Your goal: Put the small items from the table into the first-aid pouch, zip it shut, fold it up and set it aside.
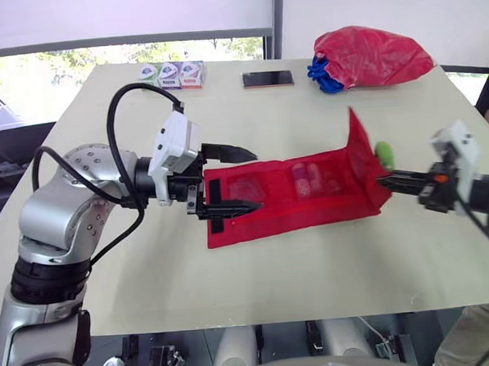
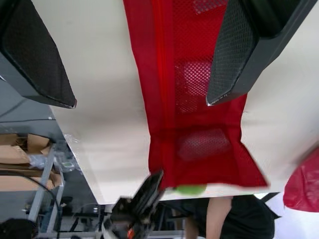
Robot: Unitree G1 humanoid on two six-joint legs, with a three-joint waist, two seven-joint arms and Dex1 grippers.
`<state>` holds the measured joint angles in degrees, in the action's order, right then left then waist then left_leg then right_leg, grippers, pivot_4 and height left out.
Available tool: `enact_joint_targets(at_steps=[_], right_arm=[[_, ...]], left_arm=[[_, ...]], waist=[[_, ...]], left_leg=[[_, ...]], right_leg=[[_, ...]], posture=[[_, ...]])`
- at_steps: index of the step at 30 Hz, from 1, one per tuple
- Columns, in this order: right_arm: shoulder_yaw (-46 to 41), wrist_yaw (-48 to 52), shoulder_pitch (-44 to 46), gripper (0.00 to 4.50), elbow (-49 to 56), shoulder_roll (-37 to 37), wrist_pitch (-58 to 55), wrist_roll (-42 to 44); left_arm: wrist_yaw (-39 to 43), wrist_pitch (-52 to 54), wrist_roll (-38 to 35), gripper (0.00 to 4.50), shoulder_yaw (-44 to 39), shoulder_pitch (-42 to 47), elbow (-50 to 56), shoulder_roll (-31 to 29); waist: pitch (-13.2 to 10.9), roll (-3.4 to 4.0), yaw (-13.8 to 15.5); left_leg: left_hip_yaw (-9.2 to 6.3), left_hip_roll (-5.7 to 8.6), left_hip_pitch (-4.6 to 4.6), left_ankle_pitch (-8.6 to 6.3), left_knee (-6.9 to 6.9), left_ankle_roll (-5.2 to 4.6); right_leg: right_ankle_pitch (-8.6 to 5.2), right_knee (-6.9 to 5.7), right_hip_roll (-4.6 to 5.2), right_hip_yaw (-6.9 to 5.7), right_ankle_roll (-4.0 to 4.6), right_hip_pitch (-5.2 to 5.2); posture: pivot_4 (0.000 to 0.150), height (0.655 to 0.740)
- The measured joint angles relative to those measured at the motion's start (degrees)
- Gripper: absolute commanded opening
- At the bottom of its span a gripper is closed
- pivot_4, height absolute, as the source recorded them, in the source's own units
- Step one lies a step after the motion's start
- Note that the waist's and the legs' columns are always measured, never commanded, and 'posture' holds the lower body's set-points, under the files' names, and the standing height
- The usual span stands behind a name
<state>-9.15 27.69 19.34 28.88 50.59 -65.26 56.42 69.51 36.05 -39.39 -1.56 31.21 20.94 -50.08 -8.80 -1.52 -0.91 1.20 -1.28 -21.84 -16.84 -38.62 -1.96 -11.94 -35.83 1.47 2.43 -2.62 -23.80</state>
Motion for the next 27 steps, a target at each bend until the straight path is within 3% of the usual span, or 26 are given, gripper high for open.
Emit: enact_joint_targets(at_steps=[5, 8, 9, 15, 20, 27], right_arm=[[9.74, -4.46, 3.59, 0.12, 2.01, -6.37, -2.01, -3.61], [12.92, -7.10, 4.99, 1.23, 1.98, -10.76, -2.40, -5.79], [13.60, -7.40, 5.15, 1.79, 1.99, -12.17, -2.59, -5.95], [13.31, -3.27, 5.15, 4.38, 4.04, -12.19, -3.23, -3.63], [11.86, 0.96, 4.22, 4.38, 4.70, -10.10, -0.56, -3.59], [6.47, 10.37, -3.27, 4.38, 4.98, -7.50, 15.39, -10.42]], left_arm=[[-0.55, -0.10, -0.01, 4.50, -0.04, -0.15, 0.09, 0.16], [-0.63, -0.39, 0.02, 4.50, -0.16, -0.98, 0.09, 0.10], [-0.76, -0.46, 0.04, 4.50, -0.16, -1.21, 0.09, 0.10], [-1.35, -0.87, 0.03, 4.50, -0.51, -3.15, 0.12, 0.07], [-1.79, -1.55, 0.04, 4.50, -1.18, -4.87, 0.04, -0.02], [-9.97, 3.80, -2.58, 4.50, -7.69, -14.56, -0.17, 1.28]], waist=[[-0.01, -0.08, 0.36], [0.00, -0.08, 0.24], [0.00, -0.08, 0.22], [-0.02, -0.07, 0.24], [-0.01, -0.07, 0.27], [-0.02, -0.08, 0.16]], left_leg=[[-0.02, 0.04, -0.20, -0.01, -0.03, -0.02], [0.00, 0.06, -0.20, -0.01, -0.03, -0.02], [-0.03, 0.05, -0.19, -0.01, -0.03, -0.02], [-0.04, 0.04, -0.15, -0.01, -0.03, -0.03], [-0.04, 0.04, -0.12, -0.01, -0.03, -0.03], [-0.02, 0.01, -0.12, -0.01, -0.03, -0.03]], right_leg=[[0.00, 0.05, 0.20, -0.05, -0.02, -0.12], [-0.01, 0.04, 0.25, -0.05, -0.04, -0.13], [-0.01, 0.03, 0.24, -0.07, -0.03, -0.13], [-0.01, 0.02, 0.24, -0.10, -0.03, -0.11], [-0.01, -0.01, 0.23, -0.11, -0.04, -0.09], [-0.02, 0.00, 0.27, -0.11, -0.05, -0.09]], posture=[[0.150, 0.7400], [0.150, 0.7400], [0.150, 0.7400], [0.150, 0.7400], [0.150, 0.7400], [0.150, 0.7400]])
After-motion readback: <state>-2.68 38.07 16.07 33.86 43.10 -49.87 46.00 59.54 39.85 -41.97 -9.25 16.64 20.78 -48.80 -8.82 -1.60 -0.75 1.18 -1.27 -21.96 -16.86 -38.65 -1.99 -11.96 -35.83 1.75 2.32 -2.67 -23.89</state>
